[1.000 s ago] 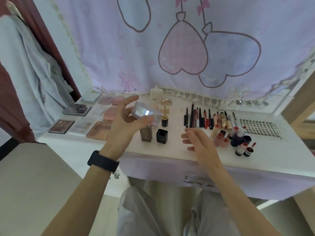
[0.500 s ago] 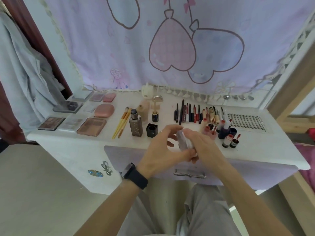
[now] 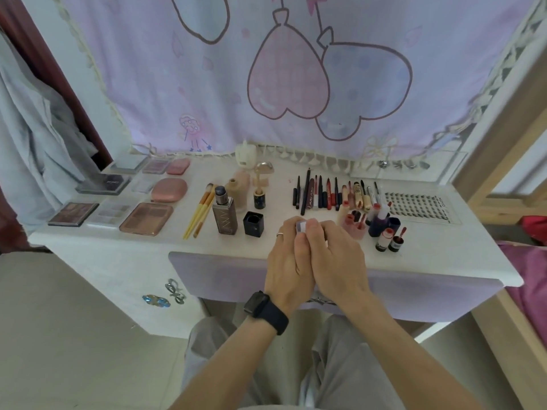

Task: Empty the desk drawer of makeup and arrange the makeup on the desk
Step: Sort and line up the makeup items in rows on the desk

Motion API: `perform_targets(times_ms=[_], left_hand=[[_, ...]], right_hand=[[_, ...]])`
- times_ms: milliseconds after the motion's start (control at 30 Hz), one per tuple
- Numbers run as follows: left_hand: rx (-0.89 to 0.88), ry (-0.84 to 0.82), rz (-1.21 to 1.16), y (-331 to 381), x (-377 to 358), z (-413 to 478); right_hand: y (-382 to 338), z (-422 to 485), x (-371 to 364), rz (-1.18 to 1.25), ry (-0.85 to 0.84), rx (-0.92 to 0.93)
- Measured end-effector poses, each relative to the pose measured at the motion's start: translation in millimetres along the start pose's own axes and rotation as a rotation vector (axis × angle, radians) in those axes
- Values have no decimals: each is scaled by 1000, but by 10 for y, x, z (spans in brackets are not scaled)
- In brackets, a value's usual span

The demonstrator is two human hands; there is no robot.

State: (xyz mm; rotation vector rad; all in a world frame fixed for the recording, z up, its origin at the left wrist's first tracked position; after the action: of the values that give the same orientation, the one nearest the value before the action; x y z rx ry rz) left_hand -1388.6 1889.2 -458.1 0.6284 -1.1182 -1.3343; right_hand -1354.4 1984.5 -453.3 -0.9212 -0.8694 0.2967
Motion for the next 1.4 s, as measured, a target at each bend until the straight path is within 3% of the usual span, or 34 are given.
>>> perform_targets(times_ms=[633, 733, 900, 1067, 1200, 1400], left_hand=[[227, -118, -264, 13, -62, 60], [435, -206, -367, -109, -126, 78], [650, -242, -453, -217, -141, 105], [607, -191, -447, -289, -12, 193], [683, -155, -434, -382, 25, 145], [803, -172, -562, -337, 37, 177]], right_hand=[[-23, 54, 81, -29, 125, 286], [-27, 76, 90, -47, 135, 436], [41, 140, 70, -83, 11, 494], [112, 143, 48, -12, -307, 218], [65, 216, 68, -99, -448, 110], [-144, 323, 163, -89, -592, 231]])
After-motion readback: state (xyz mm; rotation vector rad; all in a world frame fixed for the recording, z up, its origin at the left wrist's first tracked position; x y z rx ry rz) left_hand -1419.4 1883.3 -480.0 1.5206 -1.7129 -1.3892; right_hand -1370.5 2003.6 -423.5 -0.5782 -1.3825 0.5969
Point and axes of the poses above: each hand's wrist, its own z-axis towards the middle knuckle, its own x-axis out of the back of the hand, y = z × x, the point moved 5 cm from there along z, towards the middle knuckle, and after that the axes turned 5 degrees about y, right-handed, at the moved point
